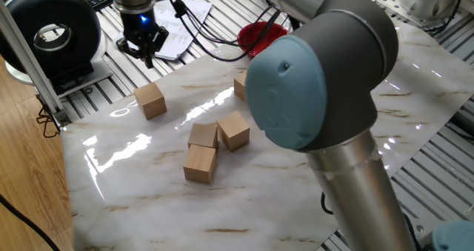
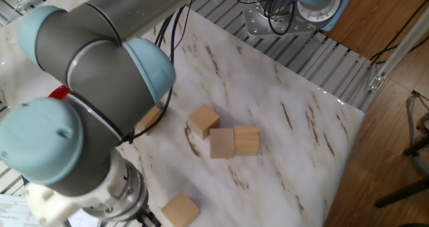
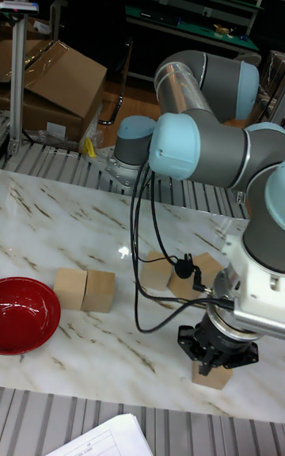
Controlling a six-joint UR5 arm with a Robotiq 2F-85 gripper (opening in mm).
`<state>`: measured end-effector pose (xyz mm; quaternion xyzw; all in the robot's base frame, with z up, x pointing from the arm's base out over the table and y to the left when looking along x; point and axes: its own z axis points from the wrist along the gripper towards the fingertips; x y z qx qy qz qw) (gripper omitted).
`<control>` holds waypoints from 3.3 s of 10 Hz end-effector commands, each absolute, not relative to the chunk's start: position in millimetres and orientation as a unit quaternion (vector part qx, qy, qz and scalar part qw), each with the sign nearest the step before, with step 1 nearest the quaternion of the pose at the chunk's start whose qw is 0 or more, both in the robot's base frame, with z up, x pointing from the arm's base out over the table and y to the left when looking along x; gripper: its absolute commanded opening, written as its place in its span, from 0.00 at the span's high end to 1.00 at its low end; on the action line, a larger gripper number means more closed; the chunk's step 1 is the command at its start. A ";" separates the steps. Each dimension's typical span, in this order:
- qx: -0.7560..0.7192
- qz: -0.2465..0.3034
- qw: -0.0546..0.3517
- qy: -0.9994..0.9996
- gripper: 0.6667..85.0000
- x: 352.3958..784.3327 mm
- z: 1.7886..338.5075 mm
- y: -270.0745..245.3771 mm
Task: Stack the blocks into a pyramid shape
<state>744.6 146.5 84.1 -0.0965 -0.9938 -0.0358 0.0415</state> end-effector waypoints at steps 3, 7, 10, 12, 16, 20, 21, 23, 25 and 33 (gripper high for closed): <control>-0.141 -0.057 0.049 -0.987 1.00 728.2 79.7 148.7; -0.137 -0.040 0.038 -0.989 1.00 717.7 76.7 142.9; -0.141 -0.038 0.036 -0.989 1.00 713.2 76.4 145.3; -0.147 -0.038 0.035 -0.988 1.00 711.9 75.1 151.1; -0.160 -0.038 0.037 -0.986 1.00 712.2 78.5 164.6; -0.185 -0.027 0.034 -0.982 1.00 721.7 79.9 186.9; -0.188 -0.028 0.033 -0.981 1.00 723.8 79.3 192.0; -0.194 -0.016 0.032 -0.980 1.00 724.1 79.8 194.8; -0.192 -0.015 0.030 -0.981 1.00 724.3 78.6 192.7; -0.189 -0.017 0.015 -0.982 1.00 712.5 67.2 184.2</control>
